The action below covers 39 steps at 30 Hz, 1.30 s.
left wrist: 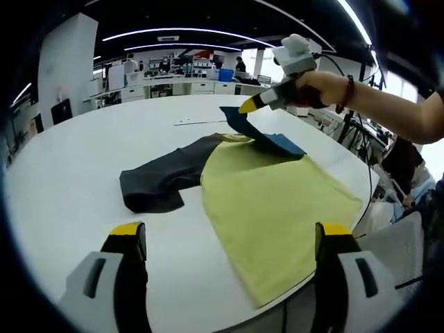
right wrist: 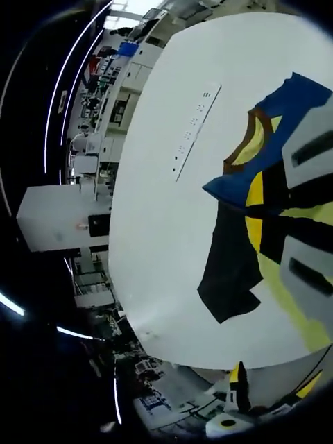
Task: Fold the garment on the visible template until the final outline fits inside the template.
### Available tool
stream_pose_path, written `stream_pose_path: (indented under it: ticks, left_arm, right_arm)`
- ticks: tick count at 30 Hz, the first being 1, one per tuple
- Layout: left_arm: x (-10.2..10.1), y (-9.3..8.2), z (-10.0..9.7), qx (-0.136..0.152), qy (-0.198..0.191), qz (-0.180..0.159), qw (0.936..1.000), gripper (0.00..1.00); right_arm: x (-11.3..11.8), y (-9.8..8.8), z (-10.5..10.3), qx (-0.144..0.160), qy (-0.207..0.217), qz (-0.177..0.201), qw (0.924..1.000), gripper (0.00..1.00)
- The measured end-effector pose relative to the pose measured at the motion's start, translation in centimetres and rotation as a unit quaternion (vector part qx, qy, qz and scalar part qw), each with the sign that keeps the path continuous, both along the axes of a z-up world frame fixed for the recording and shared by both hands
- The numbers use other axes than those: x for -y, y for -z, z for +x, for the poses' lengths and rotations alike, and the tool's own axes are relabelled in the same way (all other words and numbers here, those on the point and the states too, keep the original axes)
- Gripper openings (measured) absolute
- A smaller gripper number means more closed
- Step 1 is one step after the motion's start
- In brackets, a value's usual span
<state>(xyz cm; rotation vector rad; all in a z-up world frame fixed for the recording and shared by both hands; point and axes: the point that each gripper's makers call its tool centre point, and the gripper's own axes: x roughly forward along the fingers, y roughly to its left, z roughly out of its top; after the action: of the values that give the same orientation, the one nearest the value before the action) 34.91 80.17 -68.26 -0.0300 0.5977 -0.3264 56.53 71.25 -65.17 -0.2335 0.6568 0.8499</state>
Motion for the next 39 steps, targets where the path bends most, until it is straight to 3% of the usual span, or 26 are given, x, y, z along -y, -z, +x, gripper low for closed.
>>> stream_pose_path:
  ticks: [4,15,32,39]
  left_arm:
    - [0.0,0.1,0.0,-0.001,-0.001,0.0,1.0,0.99]
    - [0.2,0.4,0.0,-0.007,0.002,0.0,1.0,0.99]
    - [0.5,1.2,-0.6,-0.015,0.002,-0.004,0.9999,0.99]
    - [0.4,1.1,-0.6,-0.016,0.002,-0.004,0.9999,0.99]
  right_arm:
    - [-0.9,0.5,-1.2,0.002,-0.024,-0.009,0.9997,0.0]
    - [-2.1,4.2,-4.6,-0.013,-0.075,-0.033,0.9966,0.0]
    - [-3.2,9.4,-6.5,-0.016,-0.089,-0.068,0.9935,0.0]
    - [-3.4,10.7,-7.4,-0.059,-0.077,-0.054,0.9938,0.0]
